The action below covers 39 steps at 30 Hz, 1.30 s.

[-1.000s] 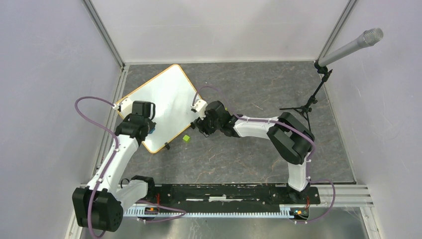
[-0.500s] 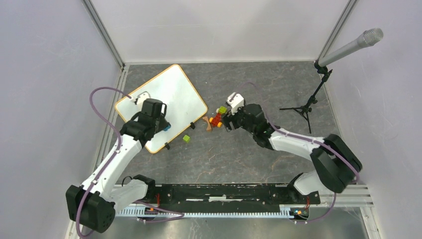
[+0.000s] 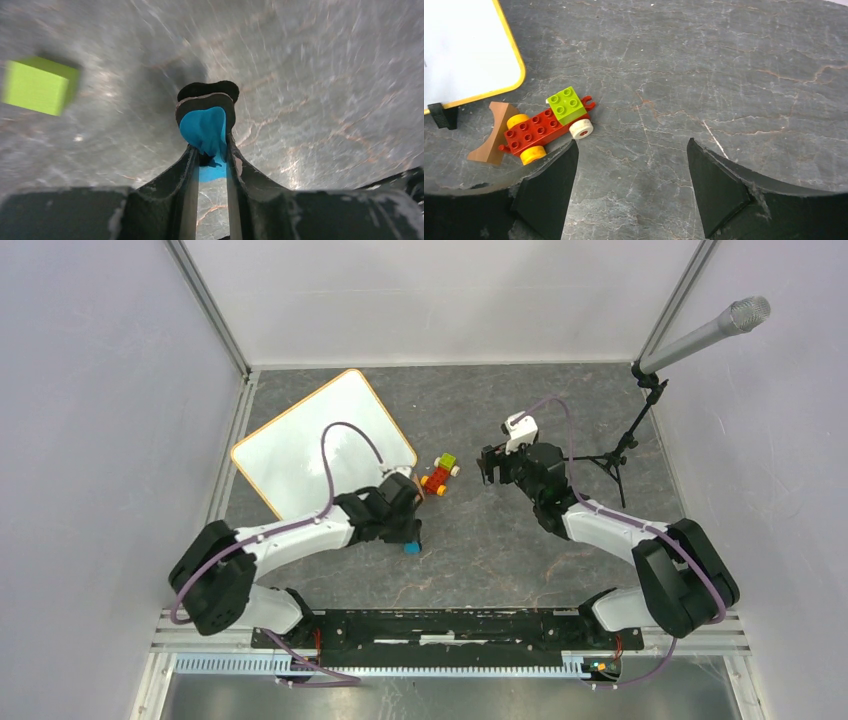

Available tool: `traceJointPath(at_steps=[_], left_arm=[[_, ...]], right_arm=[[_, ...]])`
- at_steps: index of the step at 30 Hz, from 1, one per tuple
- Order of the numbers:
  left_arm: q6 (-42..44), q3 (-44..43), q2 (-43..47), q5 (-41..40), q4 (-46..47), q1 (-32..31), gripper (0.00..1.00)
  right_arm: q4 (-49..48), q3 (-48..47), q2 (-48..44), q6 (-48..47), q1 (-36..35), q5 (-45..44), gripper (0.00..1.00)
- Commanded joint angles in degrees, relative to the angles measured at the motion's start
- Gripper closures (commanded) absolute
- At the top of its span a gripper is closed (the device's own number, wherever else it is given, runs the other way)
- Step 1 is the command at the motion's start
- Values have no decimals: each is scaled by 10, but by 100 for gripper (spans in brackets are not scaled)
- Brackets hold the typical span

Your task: Erase the whiteboard

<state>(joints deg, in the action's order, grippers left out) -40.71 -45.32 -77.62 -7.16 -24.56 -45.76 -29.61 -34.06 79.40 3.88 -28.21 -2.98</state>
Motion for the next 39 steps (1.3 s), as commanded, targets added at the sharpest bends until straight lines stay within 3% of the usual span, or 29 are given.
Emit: traceJointPath(at_steps=[1, 8, 16, 22, 26, 34, 39], left_arm=[[-39, 7, -32, 21, 59, -51, 69], [-45, -8, -52, 8, 36, -77, 35], [5, -31, 82, -75, -74, -77, 8], [47, -37, 245, -68, -86, -77, 0], [87, -42, 335, -64, -80, -76, 0], [145, -46, 448, -56, -44, -76, 0], [165, -45, 507, -51, -21, -76, 0]], right_arm=[[-34, 7, 1, 23, 1, 23, 15], [-33, 7, -1, 25, 2, 26, 15], [-6, 2, -28, 23, 2, 28, 15], [57, -3, -110, 31, -3, 42, 14], [167, -24, -189, 14, -11, 56, 2], [449, -81, -361, -34, -15, 53, 2], [541, -115, -471, -32, -15, 84, 2]])
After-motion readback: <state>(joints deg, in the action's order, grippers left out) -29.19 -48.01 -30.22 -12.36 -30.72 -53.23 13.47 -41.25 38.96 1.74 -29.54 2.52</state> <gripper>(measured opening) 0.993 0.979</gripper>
